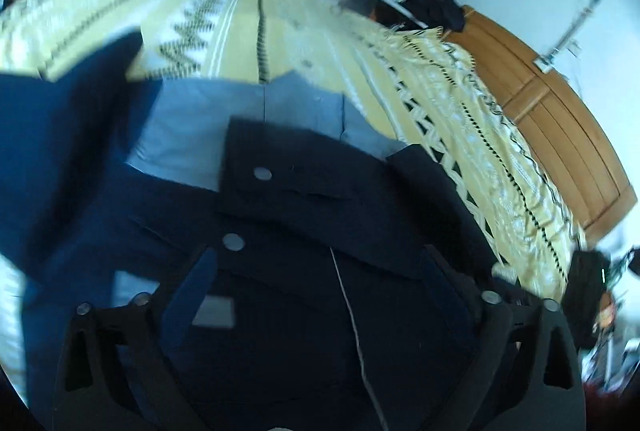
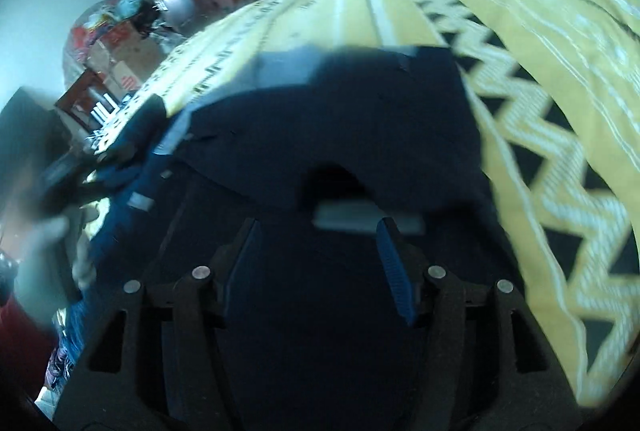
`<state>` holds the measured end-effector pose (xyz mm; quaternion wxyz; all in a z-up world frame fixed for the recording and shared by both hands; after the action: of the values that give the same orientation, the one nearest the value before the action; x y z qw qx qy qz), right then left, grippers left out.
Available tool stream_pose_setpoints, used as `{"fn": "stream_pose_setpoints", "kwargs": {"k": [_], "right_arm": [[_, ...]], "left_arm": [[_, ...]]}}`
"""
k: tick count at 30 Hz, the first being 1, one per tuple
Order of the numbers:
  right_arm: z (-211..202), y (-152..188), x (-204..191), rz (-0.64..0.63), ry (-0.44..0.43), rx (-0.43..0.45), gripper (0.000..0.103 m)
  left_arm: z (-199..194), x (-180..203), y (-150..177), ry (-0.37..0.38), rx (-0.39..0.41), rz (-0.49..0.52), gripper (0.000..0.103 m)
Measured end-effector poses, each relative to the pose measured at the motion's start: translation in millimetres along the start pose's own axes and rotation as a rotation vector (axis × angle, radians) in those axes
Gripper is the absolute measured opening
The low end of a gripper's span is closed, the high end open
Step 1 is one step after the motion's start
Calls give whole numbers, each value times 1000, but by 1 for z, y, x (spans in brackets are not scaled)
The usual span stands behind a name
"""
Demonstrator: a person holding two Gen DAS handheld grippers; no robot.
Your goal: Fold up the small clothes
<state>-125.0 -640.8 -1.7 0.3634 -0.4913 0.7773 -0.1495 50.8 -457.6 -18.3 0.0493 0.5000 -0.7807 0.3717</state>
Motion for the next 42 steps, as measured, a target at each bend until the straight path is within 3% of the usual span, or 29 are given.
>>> {"fn": "stream_pose_setpoints", "kwargs": {"k": [2, 3, 9, 11, 13, 16, 21, 24, 30, 33, 34, 35, 36, 38, 42], "right_arm": [[-4, 6, 11, 23, 0, -4, 59], [-5, 4, 11, 23, -3, 1, 59], [-39, -25, 27, -78, 71, 155, 56], [-46, -39, 53, -2, 97, 192, 47], [-44, -48, 77, 69, 93, 193, 24], [-21, -60, 97, 92, 85, 154, 4], [41, -46, 109, 21, 102, -25, 3], [47, -40, 123, 71, 64, -4, 0], [46, -36, 122, 65, 65, 11, 0], [43, -35, 125, 95, 31, 16, 0], [44, -36, 126, 100, 25, 17, 0], [43, -36, 126, 99, 25, 18, 0], [43, -36, 126, 96, 28, 19, 0], [42, -37, 123, 87, 38, 22, 0], [40, -37, 123, 84, 37, 26, 0]], "left_arm": [[17, -9, -4, -18, -22, -59, 68], [24, -13, -6, -31, -28, -82, 66], [56, -32, -2, -94, -55, -157, 66], [56, -35, 0, -91, -41, -165, 69], [59, -34, -2, -79, -32, -162, 72], [61, -32, -2, -79, -30, -152, 73], [66, -30, -8, -71, -12, -162, 74], [68, -29, -8, -68, -6, -149, 75], [73, -31, -11, -50, 10, -150, 70], [74, -33, -11, -61, 18, -149, 62], [74, -34, -11, -65, 22, -153, 54], [73, -36, -11, -55, 23, -161, 23], [74, -37, -11, -25, 16, -176, 11], [66, -37, -15, -18, 55, -169, 10], [14, -27, -32, -24, 222, -108, 9]]}}
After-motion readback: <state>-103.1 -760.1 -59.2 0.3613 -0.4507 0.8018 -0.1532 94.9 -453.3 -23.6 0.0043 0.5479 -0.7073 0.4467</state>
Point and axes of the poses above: each gripper's, at about its wrist camera, not at the fingertips, and z roughly the way its jaws point, x to its right, y to its underside, the point moved 6 cm from there along z, roughly the way its jaws point, and after that the axes turned 4 degrees about -y, right-handed, at the moved point
